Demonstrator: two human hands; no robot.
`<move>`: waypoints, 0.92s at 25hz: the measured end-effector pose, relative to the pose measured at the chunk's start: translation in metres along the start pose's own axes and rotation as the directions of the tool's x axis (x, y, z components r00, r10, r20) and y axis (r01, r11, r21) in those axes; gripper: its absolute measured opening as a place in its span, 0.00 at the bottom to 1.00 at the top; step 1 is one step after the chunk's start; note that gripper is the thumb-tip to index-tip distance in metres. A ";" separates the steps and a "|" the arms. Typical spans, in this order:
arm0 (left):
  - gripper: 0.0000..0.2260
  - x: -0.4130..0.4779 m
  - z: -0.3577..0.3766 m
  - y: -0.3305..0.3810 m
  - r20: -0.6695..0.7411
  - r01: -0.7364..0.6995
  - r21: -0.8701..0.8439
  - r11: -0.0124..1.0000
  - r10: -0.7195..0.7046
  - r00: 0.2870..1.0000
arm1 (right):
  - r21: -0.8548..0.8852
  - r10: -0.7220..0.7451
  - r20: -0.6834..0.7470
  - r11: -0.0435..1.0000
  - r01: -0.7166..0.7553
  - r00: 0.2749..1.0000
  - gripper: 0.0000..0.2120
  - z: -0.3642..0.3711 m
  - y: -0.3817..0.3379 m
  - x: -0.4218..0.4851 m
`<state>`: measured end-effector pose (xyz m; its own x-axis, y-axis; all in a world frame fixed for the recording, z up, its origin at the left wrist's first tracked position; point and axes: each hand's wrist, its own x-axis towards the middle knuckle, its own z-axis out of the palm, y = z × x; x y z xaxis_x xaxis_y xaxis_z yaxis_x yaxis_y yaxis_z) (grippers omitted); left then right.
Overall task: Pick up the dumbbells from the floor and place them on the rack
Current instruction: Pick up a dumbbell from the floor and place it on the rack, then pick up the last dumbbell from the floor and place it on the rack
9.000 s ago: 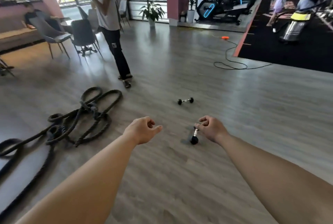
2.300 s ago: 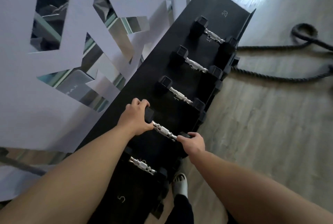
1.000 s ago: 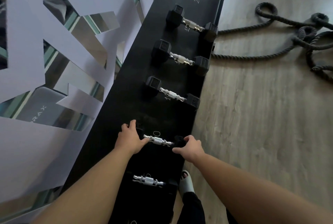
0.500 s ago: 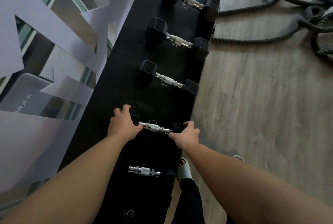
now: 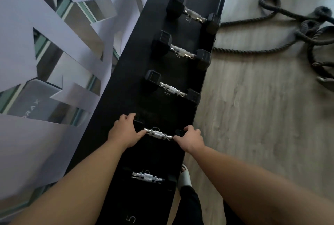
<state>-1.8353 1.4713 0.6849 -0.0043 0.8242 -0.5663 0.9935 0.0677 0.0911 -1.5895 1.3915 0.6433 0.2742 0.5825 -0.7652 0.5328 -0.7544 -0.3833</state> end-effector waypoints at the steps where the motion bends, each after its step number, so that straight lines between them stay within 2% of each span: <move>1: 0.38 -0.004 -0.007 0.004 -0.013 -0.023 0.021 1.000 0.023 1.000 | -0.037 -0.037 0.000 0.999 0.037 0.999 0.32 -0.006 -0.005 -0.004; 4: 0.28 -0.012 -0.037 0.023 -0.027 -0.108 0.095 0.990 0.111 0.993 | -0.045 -0.144 0.034 0.988 0.145 0.989 0.28 -0.036 -0.017 -0.018; 6: 0.24 -0.014 -0.063 0.047 0.004 -0.154 0.082 0.985 0.154 0.988 | -0.029 -0.218 0.023 0.975 0.218 0.976 0.27 -0.065 -0.020 -0.029; 10: 0.22 -0.017 -0.108 0.119 0.079 -0.253 0.005 0.967 0.252 0.965 | 0.037 -0.265 -0.114 0.962 0.270 0.958 0.27 -0.141 -0.007 -0.053; 13: 0.21 -0.030 -0.131 0.209 0.046 -0.393 -0.028 0.919 0.394 0.918 | 0.135 -0.230 -0.282 0.952 0.276 0.931 0.27 -0.211 0.029 -0.073; 17: 0.21 -0.078 -0.147 0.340 -0.021 -0.582 -0.013 0.813 0.582 0.813 | 0.293 -0.118 -0.475 0.913 0.283 0.872 0.28 -0.311 0.103 -0.110; 23: 0.28 -0.154 -0.139 0.509 0.020 -0.747 0.097 0.657 0.749 0.662 | 0.425 0.055 -0.653 0.852 0.305 0.755 0.24 -0.438 0.250 -0.163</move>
<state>-1.3448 1.4571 0.9326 0.7441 0.5847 -0.3231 0.6672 -0.6258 0.4040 -1.1498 1.2403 0.8988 0.7594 0.5959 -0.2612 0.1978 -0.5939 -0.7798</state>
